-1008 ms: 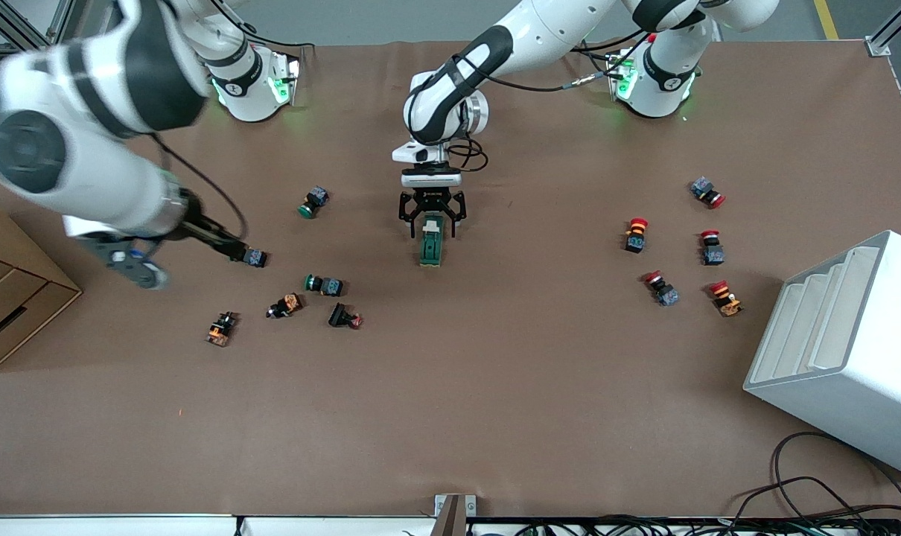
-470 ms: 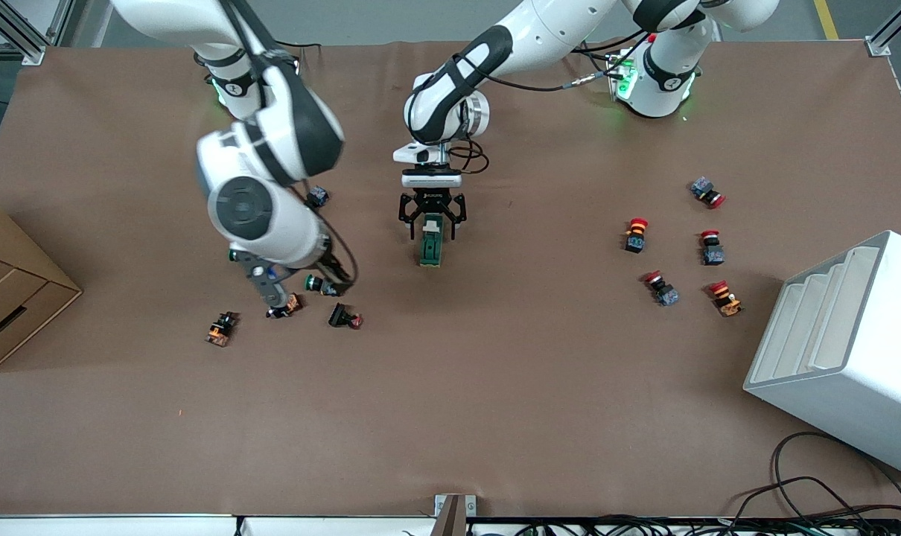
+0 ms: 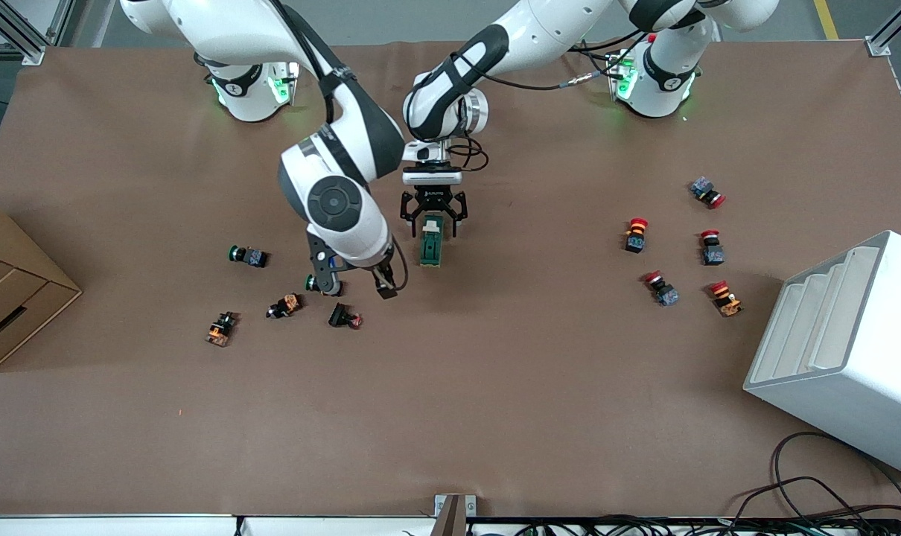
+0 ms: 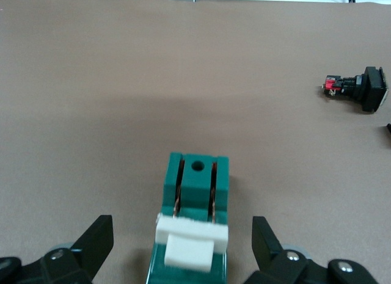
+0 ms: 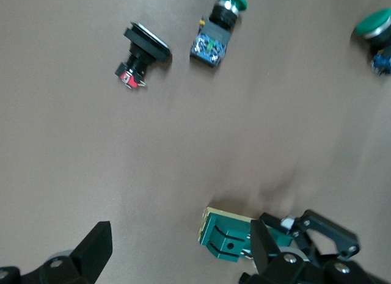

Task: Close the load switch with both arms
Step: 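Lower the right gripper onto the white lever of the switch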

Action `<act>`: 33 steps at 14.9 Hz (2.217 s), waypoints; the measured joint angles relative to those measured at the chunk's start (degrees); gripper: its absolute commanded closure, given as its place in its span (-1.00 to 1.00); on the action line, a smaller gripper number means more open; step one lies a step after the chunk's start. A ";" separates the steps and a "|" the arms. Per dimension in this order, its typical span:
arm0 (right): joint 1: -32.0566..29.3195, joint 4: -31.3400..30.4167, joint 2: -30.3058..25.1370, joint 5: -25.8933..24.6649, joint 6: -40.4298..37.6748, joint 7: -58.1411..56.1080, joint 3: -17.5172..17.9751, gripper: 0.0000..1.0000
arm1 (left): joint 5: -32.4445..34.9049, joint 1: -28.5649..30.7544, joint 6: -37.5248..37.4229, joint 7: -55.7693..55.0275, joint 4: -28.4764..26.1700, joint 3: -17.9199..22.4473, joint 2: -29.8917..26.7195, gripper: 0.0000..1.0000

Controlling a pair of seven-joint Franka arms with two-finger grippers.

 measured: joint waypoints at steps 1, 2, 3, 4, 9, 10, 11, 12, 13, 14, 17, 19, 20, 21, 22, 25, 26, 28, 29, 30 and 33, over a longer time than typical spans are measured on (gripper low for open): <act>0.47 0.01 0.53 0.04 0.81 1.70 0.00 -1.00 | 0.40 -0.52 -0.72 -0.91 -0.02 0.00 0.42 -0.99; 0.97 0.03 0.99 0.06 1.40 3.46 0.00 -1.00 | 0.69 -1.03 -1.26 -1.59 -0.03 0.01 0.80 -0.99; 1.60 0.03 1.41 0.07 1.94 5.13 0.00 -1.00 | 0.79 -1.52 -1.85 -2.02 -0.03 0.01 1.17 -0.99; 2.28 0.03 1.73 0.07 2.40 6.62 0.00 -1.00 | 0.95 -1.91 -2.40 -2.29 -0.04 0.01 1.53 -0.99; 5.13 -0.91 2.41 0.09 3.50 11.96 -0.01 -1.00 | 4.78 -2.93 -5.00 -6.13 -0.11 0.02 2.98 -0.99; 5.80 -2.08 2.41 0.09 4.57 12.78 0.00 -1.00 | 5.32 -3.11 -5.69 -6.58 -0.12 0.02 3.22 -0.99; 6.63 -3.52 2.42 0.09 6.00 13.63 -0.01 -1.00 | 5.57 -3.28 -6.16 -6.70 -0.12 0.03 3.38 -0.99; 7.60 -5.05 2.43 0.09 7.67 14.94 -0.01 -1.00 | 5.74 -3.42 -6.39 -6.70 -0.12 0.07 3.46 -0.99; 8.56 -6.36 2.43 0.09 9.26 16.35 -0.03 -1.00 | 5.81 -3.50 -6.49 -6.70 -0.11 0.11 3.49 -0.99; 9.49 -7.51 2.43 0.08 10.64 17.54 -0.04 -1.00 | 5.86 -3.53 -6.55 -6.70 -0.11 0.12 3.52 -0.99; 11.37 -9.69 2.32 0.08 12.42 19.54 -0.14 -1.00 | 5.92 -3.57 -6.63 -6.70 -0.11 0.13 3.55 -0.99; 11.83 -10.75 1.67 0.08 13.23 20.31 -0.17 -1.00 | 5.95 -3.61 -6.67 -6.70 -0.11 0.14 3.57 -0.99; 11.87 -11.64 0.90 0.08 14.00 20.63 -0.17 -1.00 | 5.96 -3.62 -6.69 -6.70 -0.11 0.14 3.57 -0.99; 11.88 -12.88 -0.03 0.08 15.19 20.71 -0.19 -1.00 | 5.96 -3.62 -6.69 -6.70 -0.11 0.14 3.57 -0.99; 11.90 -14.31 -0.98 0.08 16.59 20.74 -0.19 -1.00 | 5.97 -3.62 -6.70 -6.70 -0.11 0.15 3.57 -0.99; 12.22 -18.00 -2.43 0.08 20.49 20.75 -0.19 -1.00 | 5.97 -3.64 -6.72 -6.70 -0.11 0.15 3.58 -0.99; 12.49 -18.94 -2.42 0.08 21.87 20.75 -0.19 -1.00 | 5.98 -3.64 -6.72 -6.70 -0.11 0.15 3.58 -0.99; 13.21 -20.49 -2.41 0.08 24.28 20.82 -0.19 -1.00 | 5.98 -3.64 -6.72 -6.70 -0.11 0.15 3.58 -0.99; 13.56 -20.93 -2.41 0.08 25.12 20.87 -0.19 -1.00 | 5.98 -3.64 -6.73 -6.70 -0.11 0.15 3.58 -0.99; 13.81 -21.22 -2.40 0.08 25.85 20.92 -0.19 -1.00 | 5.98 -3.64 -6.73 -6.70 -0.11 0.15 3.58 -0.99; 14.03 -21.63 -1.94 0.07 27.99 20.96 -0.30 -1.00 | 5.98 -3.65 -6.73 -6.70 -0.11 0.16 3.59 -0.99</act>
